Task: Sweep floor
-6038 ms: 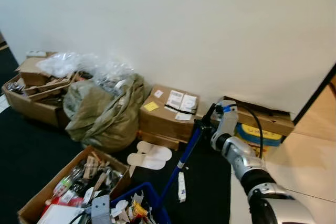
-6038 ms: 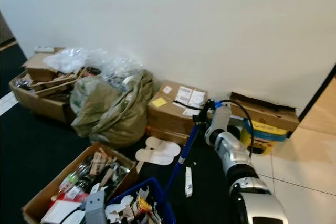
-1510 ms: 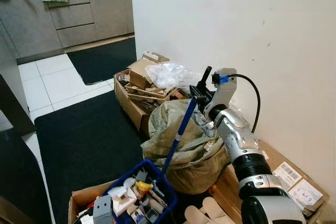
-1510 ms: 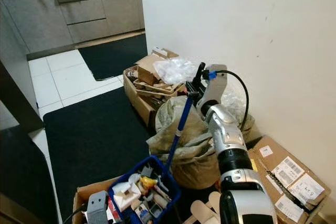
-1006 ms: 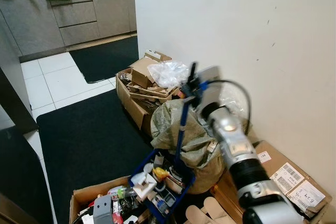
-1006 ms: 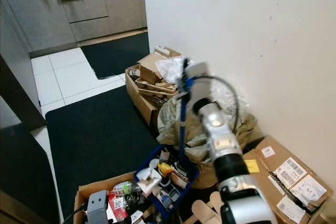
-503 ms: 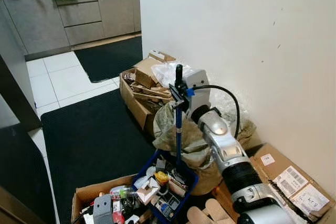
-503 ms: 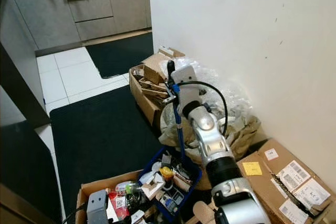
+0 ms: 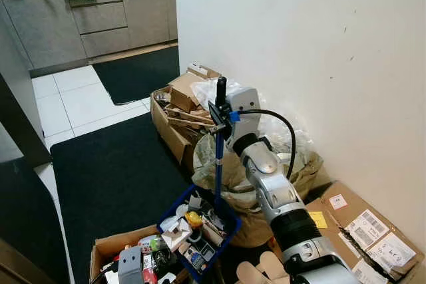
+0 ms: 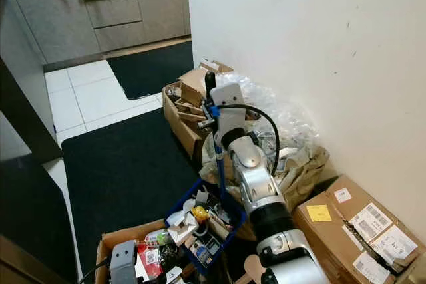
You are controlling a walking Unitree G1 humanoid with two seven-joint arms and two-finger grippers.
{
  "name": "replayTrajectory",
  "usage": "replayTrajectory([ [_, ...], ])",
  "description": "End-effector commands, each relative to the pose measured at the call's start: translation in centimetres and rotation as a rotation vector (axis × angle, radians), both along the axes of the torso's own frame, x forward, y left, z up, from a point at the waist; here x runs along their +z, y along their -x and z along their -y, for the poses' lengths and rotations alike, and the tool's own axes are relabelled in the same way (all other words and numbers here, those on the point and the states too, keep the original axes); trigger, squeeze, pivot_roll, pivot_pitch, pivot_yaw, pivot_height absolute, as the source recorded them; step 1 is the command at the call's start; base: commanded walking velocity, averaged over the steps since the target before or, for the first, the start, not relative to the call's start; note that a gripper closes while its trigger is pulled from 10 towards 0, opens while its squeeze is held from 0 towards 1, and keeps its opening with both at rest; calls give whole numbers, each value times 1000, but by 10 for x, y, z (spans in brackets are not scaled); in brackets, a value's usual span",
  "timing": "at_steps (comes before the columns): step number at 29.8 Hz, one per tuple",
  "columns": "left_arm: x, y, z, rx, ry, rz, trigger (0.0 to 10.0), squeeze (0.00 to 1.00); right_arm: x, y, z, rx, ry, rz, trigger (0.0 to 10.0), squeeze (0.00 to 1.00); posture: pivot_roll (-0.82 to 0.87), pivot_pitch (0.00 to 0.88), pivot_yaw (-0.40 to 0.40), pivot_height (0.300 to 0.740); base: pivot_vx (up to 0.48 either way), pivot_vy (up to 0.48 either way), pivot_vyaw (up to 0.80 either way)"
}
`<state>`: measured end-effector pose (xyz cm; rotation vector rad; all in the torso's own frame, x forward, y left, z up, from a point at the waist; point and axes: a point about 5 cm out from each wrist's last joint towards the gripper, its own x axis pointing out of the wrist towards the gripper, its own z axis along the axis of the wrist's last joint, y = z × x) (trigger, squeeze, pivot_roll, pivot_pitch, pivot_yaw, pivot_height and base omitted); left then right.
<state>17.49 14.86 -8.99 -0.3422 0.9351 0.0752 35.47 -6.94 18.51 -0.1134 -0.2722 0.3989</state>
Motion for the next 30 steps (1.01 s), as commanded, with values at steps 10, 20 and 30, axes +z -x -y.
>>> replayTrajectory([
  [10, -1, 2, -3, -10, -8, -15, 10000, 0, 17, 17, -28, 173, 10, 161, 10000, 0, -35, 5, -39, 740, 0, 0, 0],
  [20, -1, 2, -4, -13, -18, -17, 10000, 0, 20, 21, -37, 160, -46, 193, 10000, 0, -24, 11, -34, 740, 0, 0, 0],
  [30, -1, 2, -7, -16, -40, -21, 10000, 0, 15, 30, -48, 208, -21, 237, 10000, 0, -16, 14, -33, 740, 0, 0, 0],
])
